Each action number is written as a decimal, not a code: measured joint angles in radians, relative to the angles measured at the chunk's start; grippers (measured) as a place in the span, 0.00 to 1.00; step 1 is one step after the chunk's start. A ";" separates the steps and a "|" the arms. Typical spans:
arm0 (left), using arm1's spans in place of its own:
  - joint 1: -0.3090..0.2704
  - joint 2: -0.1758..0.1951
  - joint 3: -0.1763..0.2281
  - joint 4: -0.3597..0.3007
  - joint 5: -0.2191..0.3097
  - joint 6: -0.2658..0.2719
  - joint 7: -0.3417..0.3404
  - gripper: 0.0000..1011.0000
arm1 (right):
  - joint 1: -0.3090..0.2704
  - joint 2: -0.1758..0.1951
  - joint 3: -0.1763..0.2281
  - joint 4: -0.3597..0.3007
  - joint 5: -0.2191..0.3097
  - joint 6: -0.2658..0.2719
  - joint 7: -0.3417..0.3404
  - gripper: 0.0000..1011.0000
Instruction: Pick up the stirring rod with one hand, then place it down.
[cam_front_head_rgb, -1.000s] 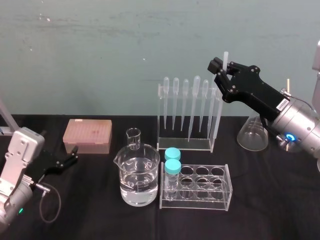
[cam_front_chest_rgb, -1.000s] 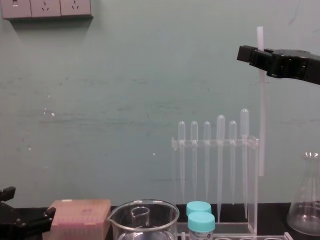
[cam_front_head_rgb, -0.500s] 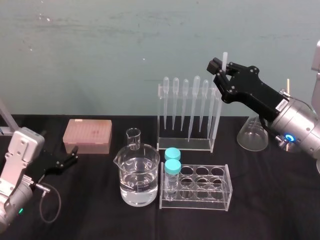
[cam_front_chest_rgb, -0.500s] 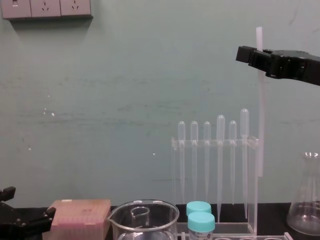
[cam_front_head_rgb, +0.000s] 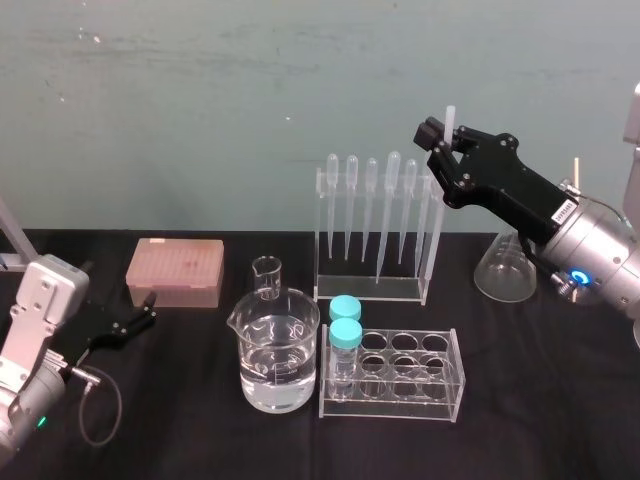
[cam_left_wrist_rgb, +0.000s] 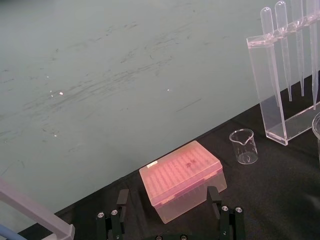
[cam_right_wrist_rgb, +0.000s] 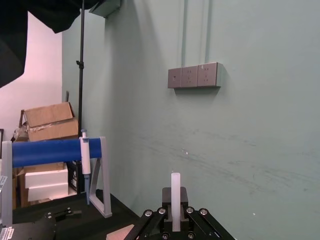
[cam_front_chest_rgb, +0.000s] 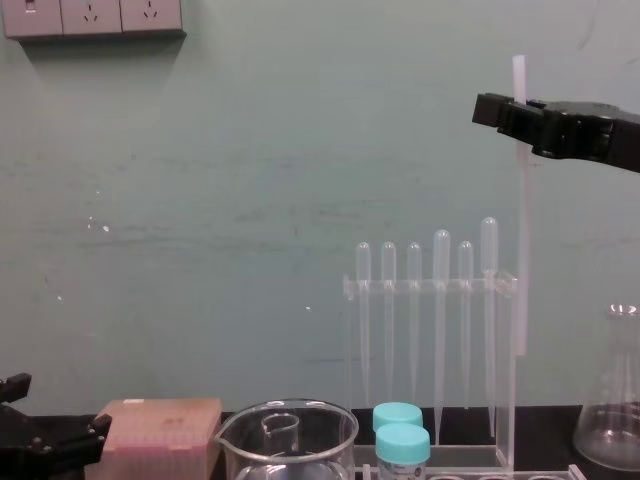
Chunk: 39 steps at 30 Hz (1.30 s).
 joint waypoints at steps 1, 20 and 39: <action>0.000 0.000 0.000 0.000 0.000 0.000 0.000 0.99 | 0.000 0.000 0.000 0.000 0.000 0.000 0.000 0.06; 0.000 0.000 0.000 0.000 0.000 0.000 0.000 0.99 | -0.004 0.004 -0.004 -0.004 0.003 0.000 0.005 0.06; 0.000 0.000 0.000 0.000 0.000 0.000 0.000 0.99 | 0.000 0.004 -0.010 0.002 0.003 0.002 0.007 0.06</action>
